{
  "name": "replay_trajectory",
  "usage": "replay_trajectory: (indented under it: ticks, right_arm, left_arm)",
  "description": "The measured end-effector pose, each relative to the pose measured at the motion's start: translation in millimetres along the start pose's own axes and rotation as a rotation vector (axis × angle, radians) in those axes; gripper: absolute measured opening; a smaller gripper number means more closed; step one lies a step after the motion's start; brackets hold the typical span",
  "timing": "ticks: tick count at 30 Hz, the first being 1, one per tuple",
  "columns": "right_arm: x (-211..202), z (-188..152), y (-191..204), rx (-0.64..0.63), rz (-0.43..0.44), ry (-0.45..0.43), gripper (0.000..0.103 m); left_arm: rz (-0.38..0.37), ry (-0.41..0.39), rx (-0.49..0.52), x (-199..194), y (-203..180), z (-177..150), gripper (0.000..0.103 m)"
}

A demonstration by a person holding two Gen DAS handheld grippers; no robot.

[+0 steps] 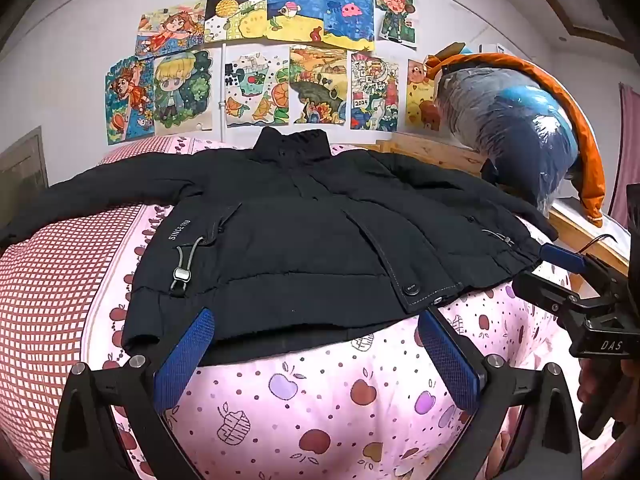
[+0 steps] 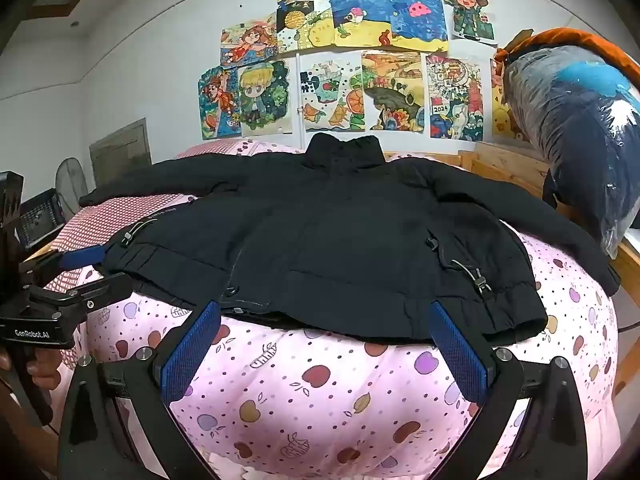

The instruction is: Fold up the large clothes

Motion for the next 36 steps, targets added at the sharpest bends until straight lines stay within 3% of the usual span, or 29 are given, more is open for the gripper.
replay_trajectory:
  ticks: [36]
  right_arm:
    - [8, -13, 4, -0.009, -0.008, 0.001, 0.102]
  left_arm:
    - [-0.004, 0.007, -0.003, 3, -4, -3, 0.103]
Point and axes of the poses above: each gripper's, at about its wrist camera, not at the fingertips, and x roughly the way its jaws point, y to its left, z to its top, the point moved 1 cm from there along x, roughly the way its jaws point, and after that the axes turned 12 degrees about -z, right-handed, at the moved point
